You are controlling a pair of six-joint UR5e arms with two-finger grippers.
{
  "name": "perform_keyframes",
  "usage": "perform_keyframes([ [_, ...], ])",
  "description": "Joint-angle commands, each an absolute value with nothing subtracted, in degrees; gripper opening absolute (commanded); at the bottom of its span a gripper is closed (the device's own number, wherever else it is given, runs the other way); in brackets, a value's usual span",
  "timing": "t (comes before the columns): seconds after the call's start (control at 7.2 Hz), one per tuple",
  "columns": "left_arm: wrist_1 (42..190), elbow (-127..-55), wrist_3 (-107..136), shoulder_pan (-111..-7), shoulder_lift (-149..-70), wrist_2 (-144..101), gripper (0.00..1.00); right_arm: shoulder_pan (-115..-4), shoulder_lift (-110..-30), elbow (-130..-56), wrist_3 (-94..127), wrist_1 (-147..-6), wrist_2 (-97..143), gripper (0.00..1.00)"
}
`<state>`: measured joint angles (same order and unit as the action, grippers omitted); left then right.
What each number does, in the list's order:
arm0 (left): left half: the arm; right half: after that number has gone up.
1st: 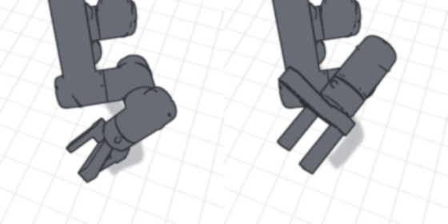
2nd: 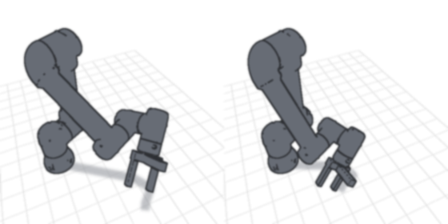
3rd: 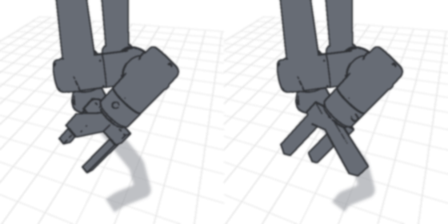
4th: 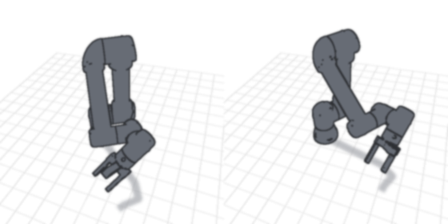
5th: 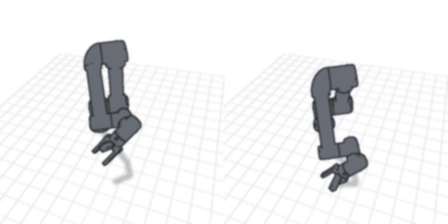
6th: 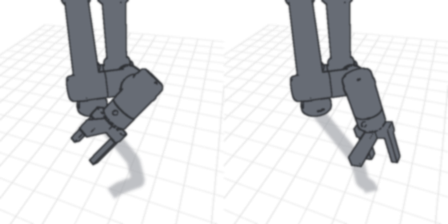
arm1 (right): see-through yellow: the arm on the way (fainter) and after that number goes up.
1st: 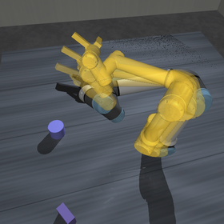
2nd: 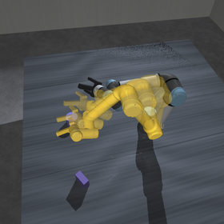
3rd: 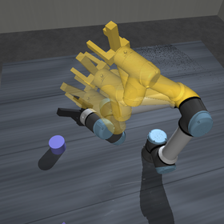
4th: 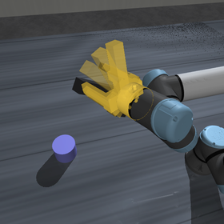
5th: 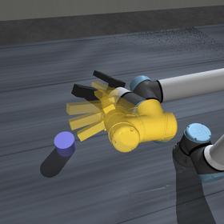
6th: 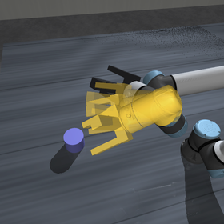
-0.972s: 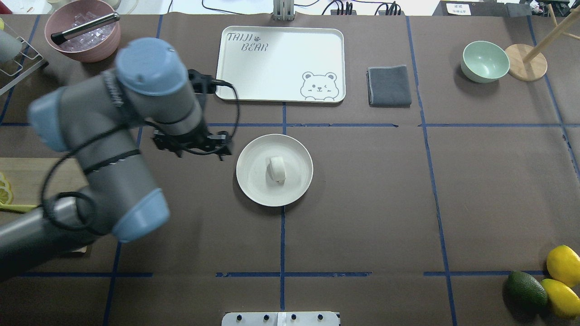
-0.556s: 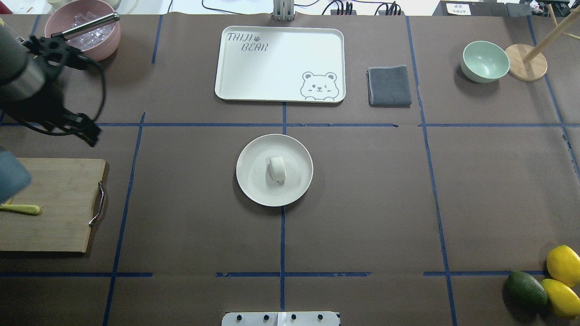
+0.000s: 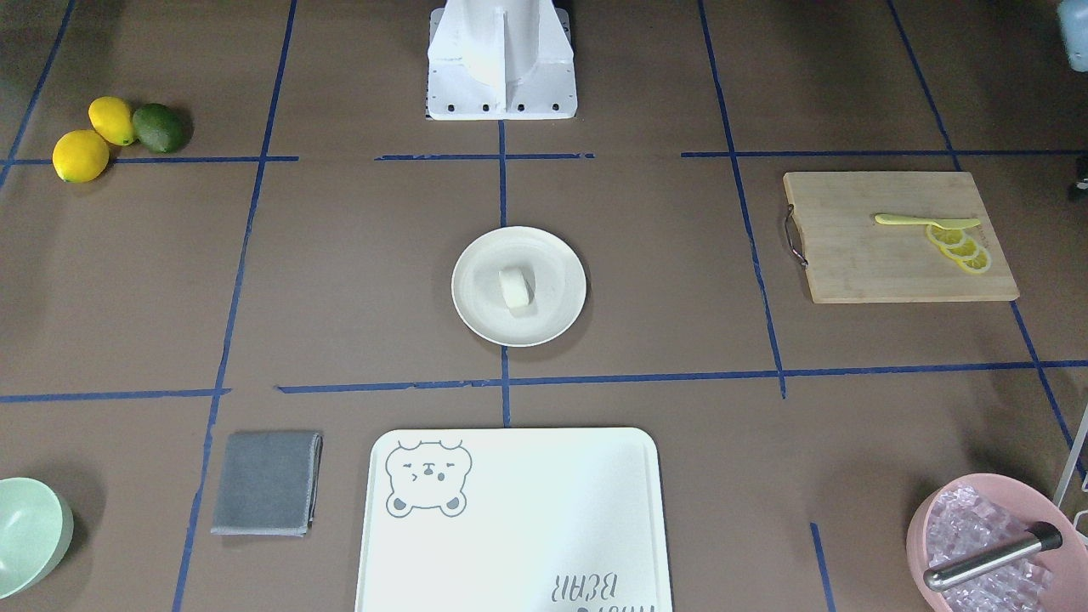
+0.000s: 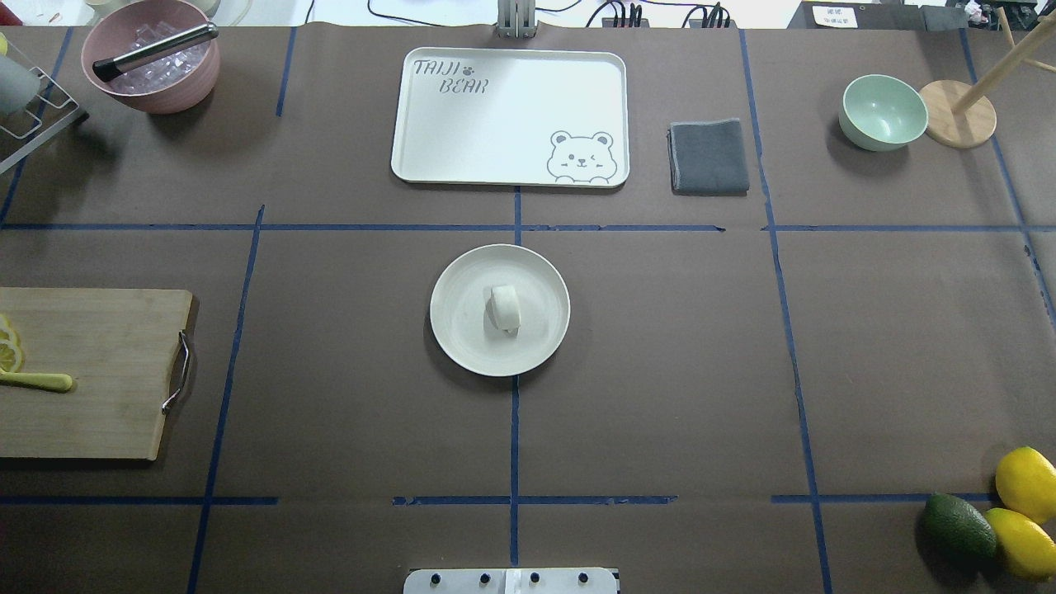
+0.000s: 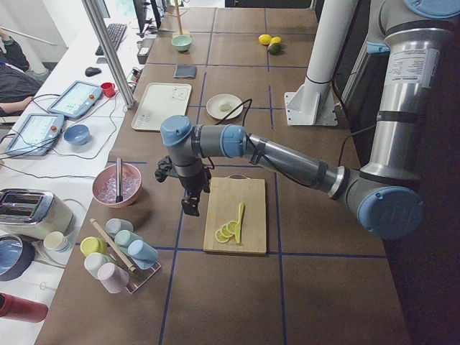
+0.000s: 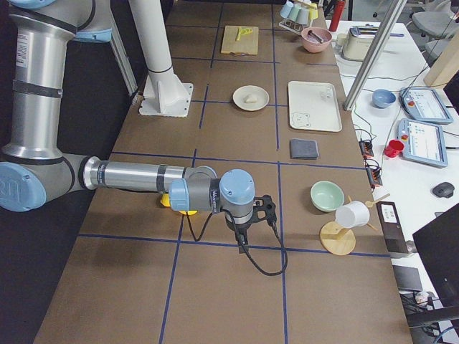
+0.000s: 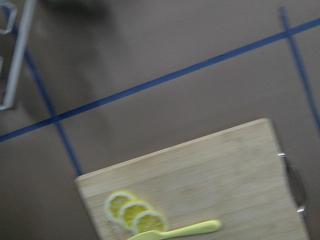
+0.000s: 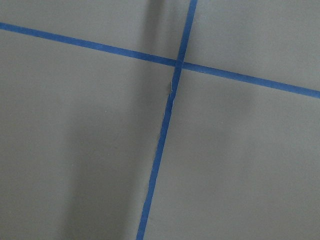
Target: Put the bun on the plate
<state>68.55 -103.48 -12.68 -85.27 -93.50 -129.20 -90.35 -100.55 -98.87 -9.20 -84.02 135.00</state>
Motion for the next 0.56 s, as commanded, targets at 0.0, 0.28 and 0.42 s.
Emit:
perform_keyframes([
  [0.0, 71.2, -99.1, -14.1, -89.0, -89.8, -126.7, 1.0, -90.4, -100.5, -98.9, -9.2, -84.0, 135.0, 1.0],
  [0.28, 78.5, -98.2, -14.4, -90.1, -84.8, -131.5, 1.0, -90.4, -100.5, -99.1, -9.1, -83.9, 135.0, 1.0],
  [0.42, 83.7, -98.1, -14.2, -90.3, -82.1, -133.7, 1.0, -90.4, -100.5, -99.0, -9.1, -84.0, 135.0, 1.0],
])
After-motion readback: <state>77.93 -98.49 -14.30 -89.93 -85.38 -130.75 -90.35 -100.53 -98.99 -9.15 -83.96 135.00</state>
